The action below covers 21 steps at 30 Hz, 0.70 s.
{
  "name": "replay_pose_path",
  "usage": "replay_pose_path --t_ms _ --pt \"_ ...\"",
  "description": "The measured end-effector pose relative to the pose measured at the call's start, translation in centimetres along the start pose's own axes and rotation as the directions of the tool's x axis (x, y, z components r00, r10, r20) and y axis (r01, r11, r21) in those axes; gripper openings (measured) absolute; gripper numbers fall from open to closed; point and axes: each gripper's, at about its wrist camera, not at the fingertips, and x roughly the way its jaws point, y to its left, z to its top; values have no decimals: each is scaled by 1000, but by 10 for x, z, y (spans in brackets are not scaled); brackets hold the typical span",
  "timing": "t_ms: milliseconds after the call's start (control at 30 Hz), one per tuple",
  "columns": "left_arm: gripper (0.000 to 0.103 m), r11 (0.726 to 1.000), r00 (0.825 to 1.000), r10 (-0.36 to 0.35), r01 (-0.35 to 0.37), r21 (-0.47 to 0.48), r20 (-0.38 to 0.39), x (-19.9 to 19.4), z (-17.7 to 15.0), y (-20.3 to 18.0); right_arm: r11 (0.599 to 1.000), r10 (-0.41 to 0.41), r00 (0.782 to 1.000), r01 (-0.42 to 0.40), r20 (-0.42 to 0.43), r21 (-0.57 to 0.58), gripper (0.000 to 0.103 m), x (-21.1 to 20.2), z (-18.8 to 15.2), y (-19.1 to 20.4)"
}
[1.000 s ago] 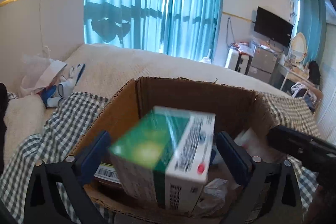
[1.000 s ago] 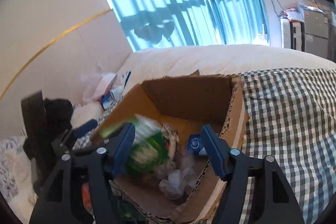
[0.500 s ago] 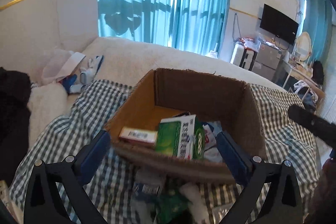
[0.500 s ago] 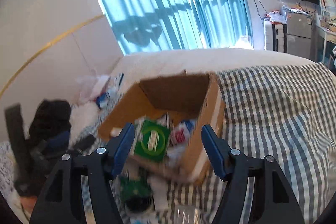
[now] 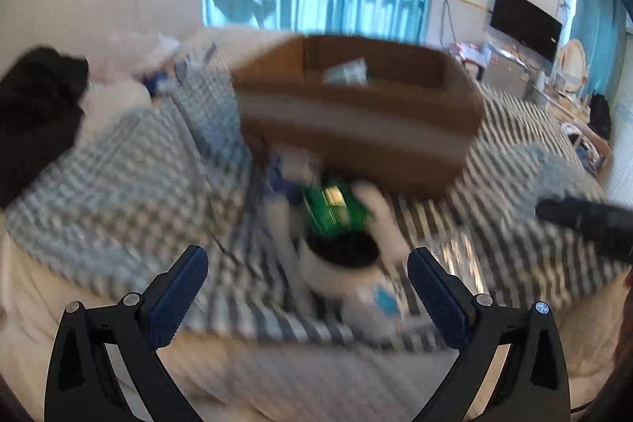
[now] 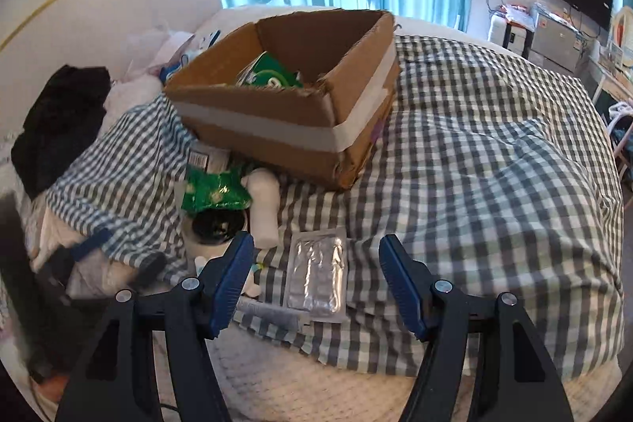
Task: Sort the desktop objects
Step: 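Grasp the white-blue toy figure with the left tool while the right tool reaches the silver blister pack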
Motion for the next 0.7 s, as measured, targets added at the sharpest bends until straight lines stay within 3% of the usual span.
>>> replay_pose_path --t_ms 133,367,500,600,700 --pt "103 1000 1000 -25 25 -15 -18 19 -26 -10 1000 1 1000 -1 -29 3 66 16 -9 3" --pt "103 997 995 -74 75 17 -71 51 -32 -29 1000 1 997 1 -71 25 66 43 -7 -2" --pt "88 995 990 -90 93 25 -105 65 -35 -33 1000 9 995 -7 -95 25 66 53 -7 -3" --pt "64 991 982 -123 128 31 -142 75 -40 -37 1000 18 993 -15 -118 24 66 60 -9 -4" --pt "60 988 979 -143 150 38 -146 75 -42 -37 999 24 990 -21 -141 25 66 67 -10 -5"
